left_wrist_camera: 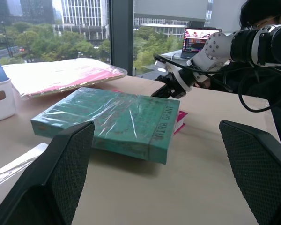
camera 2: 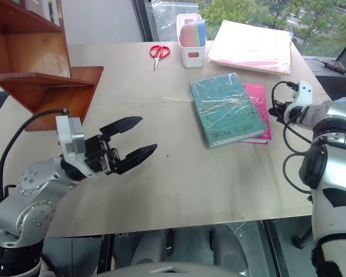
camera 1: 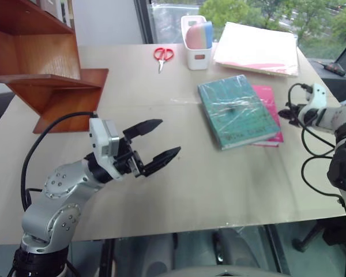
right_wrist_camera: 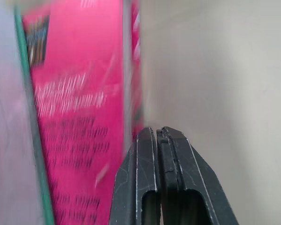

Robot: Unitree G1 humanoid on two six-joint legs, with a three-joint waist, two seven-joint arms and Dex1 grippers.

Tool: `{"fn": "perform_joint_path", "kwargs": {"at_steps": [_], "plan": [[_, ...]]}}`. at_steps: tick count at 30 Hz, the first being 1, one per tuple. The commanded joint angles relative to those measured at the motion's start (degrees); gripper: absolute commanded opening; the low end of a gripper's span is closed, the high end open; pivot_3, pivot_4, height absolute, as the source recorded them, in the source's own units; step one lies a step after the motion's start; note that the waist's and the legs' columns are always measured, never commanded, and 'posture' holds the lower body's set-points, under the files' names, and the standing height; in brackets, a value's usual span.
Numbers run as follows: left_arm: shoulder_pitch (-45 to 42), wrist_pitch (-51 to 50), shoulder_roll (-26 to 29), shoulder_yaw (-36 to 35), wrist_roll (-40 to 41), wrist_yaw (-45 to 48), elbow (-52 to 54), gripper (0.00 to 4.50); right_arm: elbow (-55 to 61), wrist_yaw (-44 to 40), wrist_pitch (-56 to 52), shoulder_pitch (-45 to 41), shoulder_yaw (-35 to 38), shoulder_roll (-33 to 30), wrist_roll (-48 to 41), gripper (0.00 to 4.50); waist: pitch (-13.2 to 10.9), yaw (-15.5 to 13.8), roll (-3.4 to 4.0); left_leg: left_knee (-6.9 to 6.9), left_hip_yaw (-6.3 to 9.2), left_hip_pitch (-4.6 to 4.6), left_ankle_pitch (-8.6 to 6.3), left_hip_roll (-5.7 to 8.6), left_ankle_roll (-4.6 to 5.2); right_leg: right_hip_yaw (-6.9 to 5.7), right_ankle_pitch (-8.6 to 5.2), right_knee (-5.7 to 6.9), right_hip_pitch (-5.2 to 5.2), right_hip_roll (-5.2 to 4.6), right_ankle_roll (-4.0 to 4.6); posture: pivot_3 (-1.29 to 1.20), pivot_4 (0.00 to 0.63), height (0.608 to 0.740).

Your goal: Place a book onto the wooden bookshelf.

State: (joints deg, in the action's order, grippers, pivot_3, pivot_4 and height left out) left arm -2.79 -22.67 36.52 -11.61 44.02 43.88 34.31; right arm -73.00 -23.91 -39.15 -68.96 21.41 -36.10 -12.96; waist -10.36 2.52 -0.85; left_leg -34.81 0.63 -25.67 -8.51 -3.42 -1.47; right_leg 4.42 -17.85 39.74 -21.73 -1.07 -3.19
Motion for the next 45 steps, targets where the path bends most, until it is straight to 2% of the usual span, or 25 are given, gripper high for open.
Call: {"fn": "perform_joint_path", "kwargs": {"at_steps": [1,6,12,21,34,45], "plan": [[0.2,0.5,0.1,-0.4,0.4,-0.1,2.4,4.5,-0.2,5.0,5.5,-2.5,3.4,0.0,-2.2,0.17,0.0,0.0,0.0,0.0,0.0,0.0,0.0,0.0,0.0,0.0,0.0,0.0,0.0,0.0,0.0,0.0,0.15,0.74],[0.3,0.6,0.2,-0.5,0.4,0.1,2.2,4.5,-2.0,8.9,9.7,-3.4,4.6,3.4,-2.5,0.17,0.0,0.3,0.0,0.0,0.0,0.02,0.0,0.0,0.0,0.01,0.0,0.02,0.0,0.0,0.0,0.0,0.15,0.74],[0.8,0.4,0.7,-1.2,0.6,0.2,2.5,4.5,-3.5,9.5,11.9,-2.8,4.2,6.7,-1.6,0.17,0.0,0.0,0.0,0.01,0.01,-0.01,0.0,-0.01,0.0,0.0,0.0,0.0,0.0,0.0,0.0,0.0,0.15,0.74],[4.7,-0.3,1.7,-4.5,2.1,-0.7,5.0,4.5,-3.6,2.2,9.0,-2.9,1.7,9.2,0.3,0.17,0.0,0.9,0.0,0.04,0.01,0.03,0.0,-0.03,0.01,0.0,0.0,0.01,0.0,0.01,0.01,0.0,0.15,0.74],[5.3,-0.4,2.5,-5.6,2.4,-0.4,4.8,4.5,-2.6,-8.1,4.7,-3.7,-1.8,13.5,1.7,0.17,0.0,1.4,0.01,0.05,0.0,0.04,0.0,-0.04,0.01,-0.01,0.0,0.02,0.0,0.02,0.01,0.0,0.15,0.74],[14.2,0.1,4.3,-14.5,2.6,1.8,4.5,4.5,-0.8,-15.7,2.2,-6.2,-4.7,20.1,1.7,0.17,0.0,1.5,0.01,0.12,-0.02,0.04,-0.01,-0.1,0.0,-0.02,0.0,0.01,-0.05,0.05,0.02,0.0,0.15,0.74]]}}
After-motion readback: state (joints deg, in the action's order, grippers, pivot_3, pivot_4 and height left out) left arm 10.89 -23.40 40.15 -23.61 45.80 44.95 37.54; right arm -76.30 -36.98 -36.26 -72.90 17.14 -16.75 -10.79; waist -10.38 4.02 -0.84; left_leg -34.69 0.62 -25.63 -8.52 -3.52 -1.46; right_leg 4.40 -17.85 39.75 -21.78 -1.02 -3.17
